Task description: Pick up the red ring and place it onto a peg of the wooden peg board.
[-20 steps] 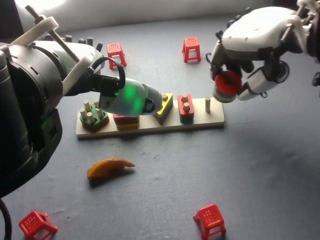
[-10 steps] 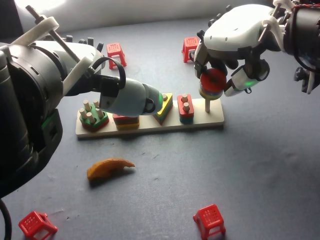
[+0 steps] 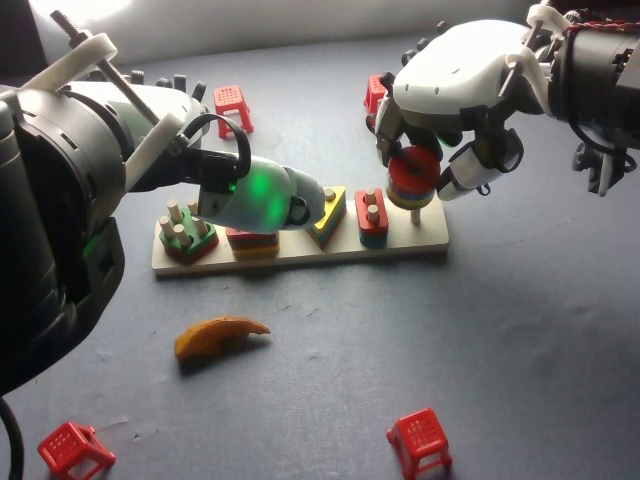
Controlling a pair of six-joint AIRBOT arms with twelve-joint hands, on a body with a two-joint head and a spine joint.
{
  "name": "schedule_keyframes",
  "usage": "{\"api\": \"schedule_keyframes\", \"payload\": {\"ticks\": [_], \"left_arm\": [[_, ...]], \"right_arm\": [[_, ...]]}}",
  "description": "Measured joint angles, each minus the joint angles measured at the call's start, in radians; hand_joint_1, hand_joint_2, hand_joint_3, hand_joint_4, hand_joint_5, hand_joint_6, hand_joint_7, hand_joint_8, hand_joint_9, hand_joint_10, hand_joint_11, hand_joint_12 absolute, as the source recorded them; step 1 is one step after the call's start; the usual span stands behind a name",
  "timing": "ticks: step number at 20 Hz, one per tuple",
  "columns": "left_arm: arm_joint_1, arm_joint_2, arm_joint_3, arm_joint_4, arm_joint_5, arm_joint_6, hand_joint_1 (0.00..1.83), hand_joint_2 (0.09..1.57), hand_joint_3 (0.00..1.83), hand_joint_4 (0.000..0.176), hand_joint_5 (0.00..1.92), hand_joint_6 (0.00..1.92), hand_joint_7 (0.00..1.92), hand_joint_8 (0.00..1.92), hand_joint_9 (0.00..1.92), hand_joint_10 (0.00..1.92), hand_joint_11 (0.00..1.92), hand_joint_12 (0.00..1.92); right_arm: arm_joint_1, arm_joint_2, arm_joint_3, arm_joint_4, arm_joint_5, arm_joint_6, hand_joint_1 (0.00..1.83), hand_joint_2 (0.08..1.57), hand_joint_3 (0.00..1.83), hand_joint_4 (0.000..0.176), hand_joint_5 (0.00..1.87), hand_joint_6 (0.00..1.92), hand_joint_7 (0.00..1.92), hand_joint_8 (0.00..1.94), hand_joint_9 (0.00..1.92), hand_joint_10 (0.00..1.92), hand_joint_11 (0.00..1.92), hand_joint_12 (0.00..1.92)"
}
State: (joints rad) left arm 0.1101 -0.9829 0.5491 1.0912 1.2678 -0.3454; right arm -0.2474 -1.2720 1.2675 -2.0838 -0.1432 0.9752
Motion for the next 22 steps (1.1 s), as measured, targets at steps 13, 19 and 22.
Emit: {"api": "schedule_keyframes", "payload": {"ticks": [13,19,22], "left_arm": [[0.0,0.0,0.0,0.0,0.0,0.0,0.0,1.05,0.0,0.0,0.06,0.01,0.03,0.01,0.0,0.0,0.01,0.01],[0.0,0.0,0.0,0.0,0.0,0.0,0.0,1.05,0.0,0.0,0.06,0.0,0.03,0.0,0.0,0.0,0.01,0.0],[0.0,0.0,0.0,0.0,0.0,0.0,0.0,1.04,0.0,0.0,0.06,0.0,0.03,0.01,0.0,0.0,0.0,0.0]], "right_arm": [[-0.007,0.032,-0.032,0.001,0.0,-0.005,1.38,1.09,0.0,0.0,0.99,0.95,1.07,0.8,0.94,1.16,0.67,1.34],[-0.017,0.029,-0.032,0.003,-0.008,-0.012,1.38,1.1,0.0,0.0,0.96,0.99,1.05,0.86,0.89,1.19,0.64,1.37],[-0.018,0.027,-0.032,0.003,-0.013,-0.013,1.38,1.1,0.0,0.0,0.96,0.98,1.05,0.86,0.9,1.18,0.64,1.35]]}}
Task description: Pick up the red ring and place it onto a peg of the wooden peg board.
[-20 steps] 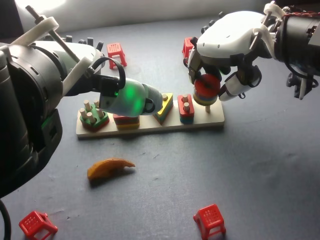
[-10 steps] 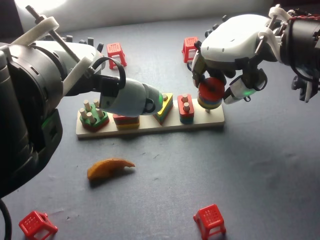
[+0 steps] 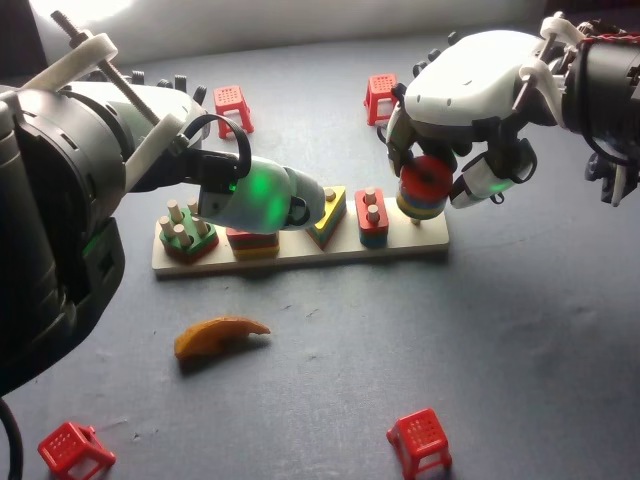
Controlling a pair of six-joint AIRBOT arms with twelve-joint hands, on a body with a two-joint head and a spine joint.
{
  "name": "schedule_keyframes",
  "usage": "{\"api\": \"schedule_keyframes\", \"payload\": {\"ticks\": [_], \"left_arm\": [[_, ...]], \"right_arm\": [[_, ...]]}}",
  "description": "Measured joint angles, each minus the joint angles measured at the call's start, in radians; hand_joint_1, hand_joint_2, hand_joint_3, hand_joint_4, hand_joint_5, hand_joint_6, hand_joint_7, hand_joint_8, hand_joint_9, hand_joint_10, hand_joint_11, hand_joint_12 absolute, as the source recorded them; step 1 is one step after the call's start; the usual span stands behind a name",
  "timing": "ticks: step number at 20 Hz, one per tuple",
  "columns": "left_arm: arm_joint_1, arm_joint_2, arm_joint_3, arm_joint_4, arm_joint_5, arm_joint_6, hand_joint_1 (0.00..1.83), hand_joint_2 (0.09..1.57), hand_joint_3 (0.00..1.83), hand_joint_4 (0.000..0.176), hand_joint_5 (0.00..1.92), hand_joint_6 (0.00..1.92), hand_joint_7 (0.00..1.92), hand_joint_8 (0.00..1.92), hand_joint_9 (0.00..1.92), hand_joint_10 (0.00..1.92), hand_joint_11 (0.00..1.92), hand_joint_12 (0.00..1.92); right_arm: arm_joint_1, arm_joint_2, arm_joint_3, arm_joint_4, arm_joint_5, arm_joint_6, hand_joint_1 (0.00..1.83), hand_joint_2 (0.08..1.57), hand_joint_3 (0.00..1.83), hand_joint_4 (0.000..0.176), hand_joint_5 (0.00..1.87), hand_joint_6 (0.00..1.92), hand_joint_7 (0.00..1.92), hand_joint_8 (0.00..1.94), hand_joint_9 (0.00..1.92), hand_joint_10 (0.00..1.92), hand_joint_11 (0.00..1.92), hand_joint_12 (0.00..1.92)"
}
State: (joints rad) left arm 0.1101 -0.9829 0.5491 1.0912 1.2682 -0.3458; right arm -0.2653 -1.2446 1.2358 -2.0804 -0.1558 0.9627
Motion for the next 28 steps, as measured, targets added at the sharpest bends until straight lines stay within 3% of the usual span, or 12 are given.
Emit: {"api": "schedule_keyframes", "payload": {"ticks": [11,14,17,28], "left_arm": [[0.0,0.0,0.0,0.0,0.0,0.0,0.0,1.04,0.0,0.0,0.04,0.0,0.01,0.0,0.0,0.0,0.0,0.0],[0.0,0.0,0.0,0.0,0.001,0.0,0.0,1.05,0.0,0.0,0.05,0.0,0.02,0.01,0.0,0.0,0.01,0.01],[0.0,0.0,0.0,0.0,0.0,0.0,0.0,1.05,0.0,0.0,0.05,0.0,0.02,0.0,0.0,0.0,0.0,0.0],[0.0,0.0,0.0,0.0,0.002,0.0,0.0,1.05,0.0,0.0,0.05,0.0,0.02,0.0,0.0,0.0,0.0,0.0]], "right_arm": [[0.007,-0.002,-0.001,0.0,0.007,-0.004,1.38,1.1,0.0,0.0,0.97,1.0,1.03,0.82,0.93,1.19,0.65,1.38],[0.024,0.013,-0.036,-0.001,0.021,-0.004,1.38,1.1,0.0,0.0,0.95,1.01,1.02,0.85,0.92,1.22,0.63,1.41],[0.021,0.008,-0.04,-0.002,0.019,-0.043,1.38,1.1,0.0,0.0,0.96,0.98,1.03,0.85,0.92,1.22,0.63,1.41],[0.011,-0.006,0.012,0.0,0.008,-0.045,1.38,1.11,0.0,0.0,0.95,1.0,1.02,0.86,0.91,1.23,0.63,1.41]]}}
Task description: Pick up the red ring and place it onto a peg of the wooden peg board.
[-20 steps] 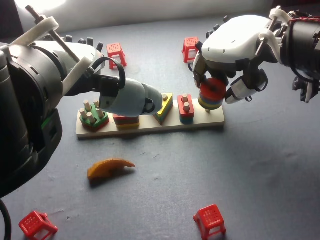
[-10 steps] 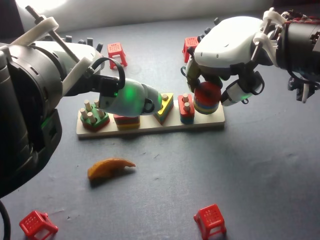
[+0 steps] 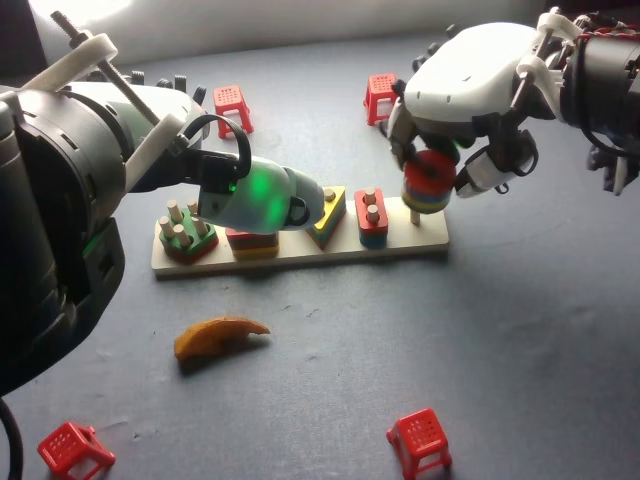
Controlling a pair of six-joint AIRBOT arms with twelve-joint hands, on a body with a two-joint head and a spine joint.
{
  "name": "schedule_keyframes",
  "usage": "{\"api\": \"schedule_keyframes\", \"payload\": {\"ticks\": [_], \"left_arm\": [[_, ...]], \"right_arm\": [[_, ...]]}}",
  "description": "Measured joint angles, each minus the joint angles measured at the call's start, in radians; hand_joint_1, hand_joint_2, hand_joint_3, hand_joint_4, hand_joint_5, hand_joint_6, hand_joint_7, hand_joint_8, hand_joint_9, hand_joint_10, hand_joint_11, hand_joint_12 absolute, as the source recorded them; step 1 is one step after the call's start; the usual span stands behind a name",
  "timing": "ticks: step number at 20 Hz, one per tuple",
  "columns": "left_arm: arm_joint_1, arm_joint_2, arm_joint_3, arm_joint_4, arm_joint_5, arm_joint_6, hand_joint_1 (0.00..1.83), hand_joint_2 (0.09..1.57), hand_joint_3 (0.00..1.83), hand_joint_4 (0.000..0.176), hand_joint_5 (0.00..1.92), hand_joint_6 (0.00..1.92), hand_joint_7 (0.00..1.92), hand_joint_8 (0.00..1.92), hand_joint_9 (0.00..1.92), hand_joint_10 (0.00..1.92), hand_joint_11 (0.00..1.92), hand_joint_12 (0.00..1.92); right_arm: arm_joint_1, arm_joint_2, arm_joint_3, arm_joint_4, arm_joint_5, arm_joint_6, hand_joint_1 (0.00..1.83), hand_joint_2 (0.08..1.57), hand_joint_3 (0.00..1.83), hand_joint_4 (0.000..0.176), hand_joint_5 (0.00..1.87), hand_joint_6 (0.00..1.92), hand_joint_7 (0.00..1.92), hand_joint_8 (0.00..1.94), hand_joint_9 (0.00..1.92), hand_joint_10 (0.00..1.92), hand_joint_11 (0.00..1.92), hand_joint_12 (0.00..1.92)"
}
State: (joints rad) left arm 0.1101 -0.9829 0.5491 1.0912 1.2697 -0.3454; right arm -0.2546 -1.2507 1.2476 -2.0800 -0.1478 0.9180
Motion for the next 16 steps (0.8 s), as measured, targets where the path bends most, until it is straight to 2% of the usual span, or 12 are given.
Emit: {"api": "schedule_keyframes", "payload": {"ticks": [12,16], "left_arm": [[0.0,0.0,0.0,0.0,0.001,0.0,0.0,1.06,0.0,0.0,0.06,0.01,0.02,0.01,0.01,0.0,0.01,0.01],[0.0,0.0,0.0,0.0,0.001,0.0,0.0,1.06,0.0,0.0,0.05,0.0,0.02,0.0,0.0,0.0,0.01,0.01]], "right_arm": [[0.0,0.011,-0.02,0.0,0.01,-0.019,1.38,1.09,0.0,0.0,0.98,0.95,1.08,0.79,0.94,1.15,0.68,1.34],[0.0,0.013,-0.02,0.0,0.01,-0.023,1.38,1.1,0.0,0.0,0.96,0.98,1.05,0.84,0.92,1.19,0.66,1.36]]}}
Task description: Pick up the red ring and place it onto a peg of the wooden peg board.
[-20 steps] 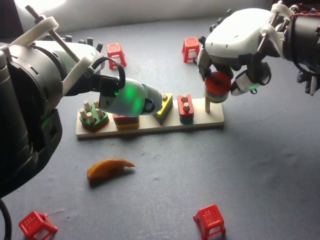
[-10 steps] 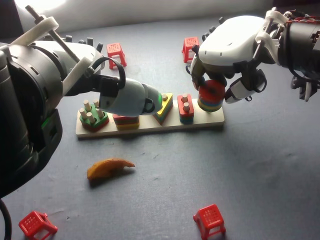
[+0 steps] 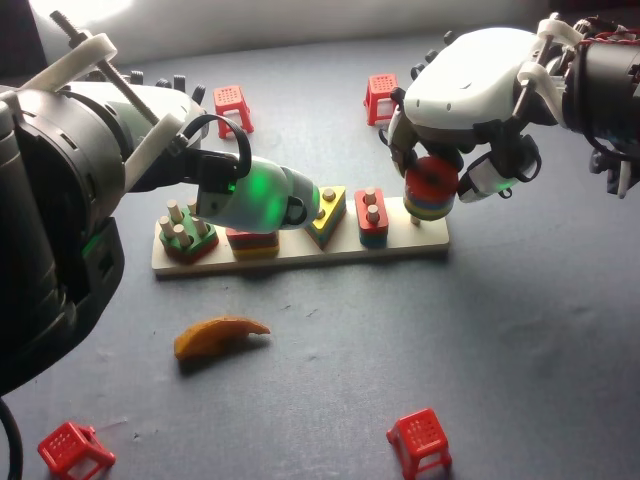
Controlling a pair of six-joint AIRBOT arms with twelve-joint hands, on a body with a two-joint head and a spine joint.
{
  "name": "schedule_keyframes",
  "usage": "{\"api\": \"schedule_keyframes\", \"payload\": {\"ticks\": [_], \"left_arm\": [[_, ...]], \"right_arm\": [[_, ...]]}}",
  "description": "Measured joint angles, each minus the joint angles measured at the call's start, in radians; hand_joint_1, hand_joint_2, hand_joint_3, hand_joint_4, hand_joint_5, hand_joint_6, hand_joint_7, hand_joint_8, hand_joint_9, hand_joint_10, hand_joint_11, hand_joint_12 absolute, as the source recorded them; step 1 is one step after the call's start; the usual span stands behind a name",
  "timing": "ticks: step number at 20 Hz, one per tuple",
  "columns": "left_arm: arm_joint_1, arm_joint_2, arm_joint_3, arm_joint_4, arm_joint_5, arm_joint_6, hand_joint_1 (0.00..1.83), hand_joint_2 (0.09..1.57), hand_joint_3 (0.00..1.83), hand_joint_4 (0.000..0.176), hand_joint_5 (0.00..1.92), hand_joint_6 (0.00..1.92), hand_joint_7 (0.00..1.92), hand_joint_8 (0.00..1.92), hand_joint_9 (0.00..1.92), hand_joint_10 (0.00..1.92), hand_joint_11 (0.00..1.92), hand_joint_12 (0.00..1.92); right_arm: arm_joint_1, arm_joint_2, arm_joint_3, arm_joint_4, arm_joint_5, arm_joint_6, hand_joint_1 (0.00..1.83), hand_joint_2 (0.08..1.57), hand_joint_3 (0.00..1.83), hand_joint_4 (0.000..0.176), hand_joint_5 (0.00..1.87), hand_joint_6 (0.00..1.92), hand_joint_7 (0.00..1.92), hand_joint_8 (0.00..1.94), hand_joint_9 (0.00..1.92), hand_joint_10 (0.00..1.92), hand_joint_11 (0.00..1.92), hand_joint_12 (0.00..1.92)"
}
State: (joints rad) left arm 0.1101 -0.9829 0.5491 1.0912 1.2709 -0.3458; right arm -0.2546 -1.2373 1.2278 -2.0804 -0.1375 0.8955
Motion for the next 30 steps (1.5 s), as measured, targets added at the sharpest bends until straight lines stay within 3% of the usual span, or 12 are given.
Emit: {"api": "schedule_keyframes", "payload": {"ticks": [14,30], "left_arm": [[0.0,0.0,0.0,0.0,0.0,0.0,0.0,1.05,0.0,0.0,0.06,0.01,0.04,0.01,0.02,0.01,0.02,0.01],[0.0,-0.009,0.0,0.0,-0.001,0.0,0.0,1.06,0.0,0.0,0.05,0.0,0.03,0.01,0.0,0.0,0.0,0.0]], "right_arm": [[0.009,-0.041,0.032,0.0,-0.001,-0.024,1.38,1.09,0.0,0.0,0.98,0.94,1.04,0.84,0.94,1.19,0.66,1.38],[-0.008,-0.02,0.008,0.0,-0.018,-0.06,1.38,1.1,0.0,0.0,0.96,0.98,1.03,0.85,0.91,1.24,0.65,1.44]]}}
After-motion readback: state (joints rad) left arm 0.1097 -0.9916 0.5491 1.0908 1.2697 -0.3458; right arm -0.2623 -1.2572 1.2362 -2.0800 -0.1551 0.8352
